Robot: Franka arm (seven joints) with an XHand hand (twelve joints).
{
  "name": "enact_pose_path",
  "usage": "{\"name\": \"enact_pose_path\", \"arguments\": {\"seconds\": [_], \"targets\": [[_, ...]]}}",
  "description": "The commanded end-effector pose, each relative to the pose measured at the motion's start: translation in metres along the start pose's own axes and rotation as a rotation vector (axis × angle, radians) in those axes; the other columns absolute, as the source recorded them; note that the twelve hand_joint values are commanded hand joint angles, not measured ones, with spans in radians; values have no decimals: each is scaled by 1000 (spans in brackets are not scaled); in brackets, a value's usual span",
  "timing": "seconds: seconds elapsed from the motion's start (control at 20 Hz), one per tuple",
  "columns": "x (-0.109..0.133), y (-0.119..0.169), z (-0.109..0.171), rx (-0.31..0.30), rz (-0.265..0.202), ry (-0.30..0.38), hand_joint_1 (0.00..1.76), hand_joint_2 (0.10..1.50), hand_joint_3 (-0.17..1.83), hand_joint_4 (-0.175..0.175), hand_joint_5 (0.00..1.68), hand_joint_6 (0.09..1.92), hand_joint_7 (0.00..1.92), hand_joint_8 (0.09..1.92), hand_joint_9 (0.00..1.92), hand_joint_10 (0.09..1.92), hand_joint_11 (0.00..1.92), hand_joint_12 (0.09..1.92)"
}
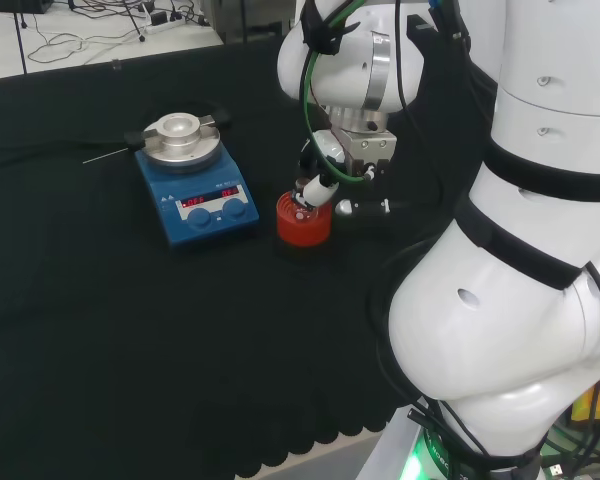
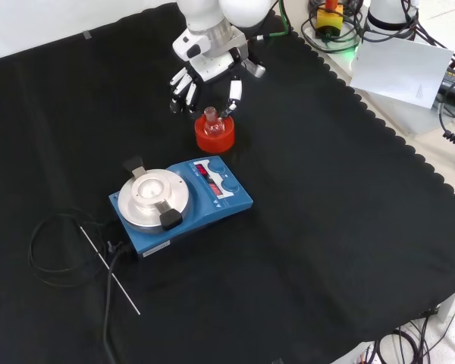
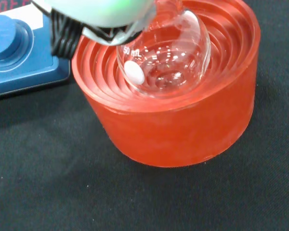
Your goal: Pick up the round-bottom flask.
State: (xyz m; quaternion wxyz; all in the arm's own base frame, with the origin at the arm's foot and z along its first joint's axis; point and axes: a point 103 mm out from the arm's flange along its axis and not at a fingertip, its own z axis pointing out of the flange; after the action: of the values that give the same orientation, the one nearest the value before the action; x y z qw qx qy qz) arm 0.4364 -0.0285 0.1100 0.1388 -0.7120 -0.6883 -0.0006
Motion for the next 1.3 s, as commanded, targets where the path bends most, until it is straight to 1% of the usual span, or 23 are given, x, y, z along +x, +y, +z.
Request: {"name": "enact_pose_path", "arguments": {"seconds": [0.05,0.1,0.15,0.2,0.25,0.3,0.35,0.45,0.5,0.6,0.65,0.8,0.95,1.1,1.25,1.3], "targets": [[1,0,0,-7,-1,-15,1005,588,720,-89,921,751,312,691,546,664,249,1379],[1,0,-1,-9,-1,-19,1034,671,621,-4,1002,776,317,695,554,663,257,1378],[1,1,-2,-15,-1,-27,1057,747,515,68,1071,777,324,697,563,658,267,1375],[2,1,-2,-18,-1,-34,1075,789,451,107,1122,760,333,697,574,653,279,1369],[2,1,-3,-22,2,-41,1091,803,425,119,1159,738,342,695,585,646,290,1362],[3,1,-4,-25,3,-46,1103,797,435,114,1184,723,353,691,597,636,301,1356],[3,1,-4,-28,4,-52,1116,784,458,92,1199,716,363,687,609,627,313,1350],[3,1,-7,-30,9,-58,1139,739,546,31,1212,733,381,681,633,610,336,1340],[3,1,-9,-31,9,-56,1146,720,585,7,1213,747,386,679,641,604,346,1336],[4,0,-16,-32,10,-51,1155,697,633,-23,1211,770,393,678,650,597,361,1331],[5,-1,-20,-31,10,-50,1157,690,648,-32,1210,778,394,678,653,595,365,1330],[9,-1,-38,-15,10,-51,1159,683,664,-42,1209,788,395,678,658,595,371,1329],[16,-4,-60,-30,8,-60,1159,680,671,-44,1208,793,391,677,660,595,376,1330],[23,-6,-83,-33,11,-71,1156,667,703,-34,1200,821,387,678,661,592,380,1327],[32,-4,-103,-41,8,-81,1155,664,711,-33,1198,828,386,679,661,592,381,1326],[35,-2,-109,-42,7,-83,1152,665,714,-25,1193,838,382,679,661,591,383,1327]]}}
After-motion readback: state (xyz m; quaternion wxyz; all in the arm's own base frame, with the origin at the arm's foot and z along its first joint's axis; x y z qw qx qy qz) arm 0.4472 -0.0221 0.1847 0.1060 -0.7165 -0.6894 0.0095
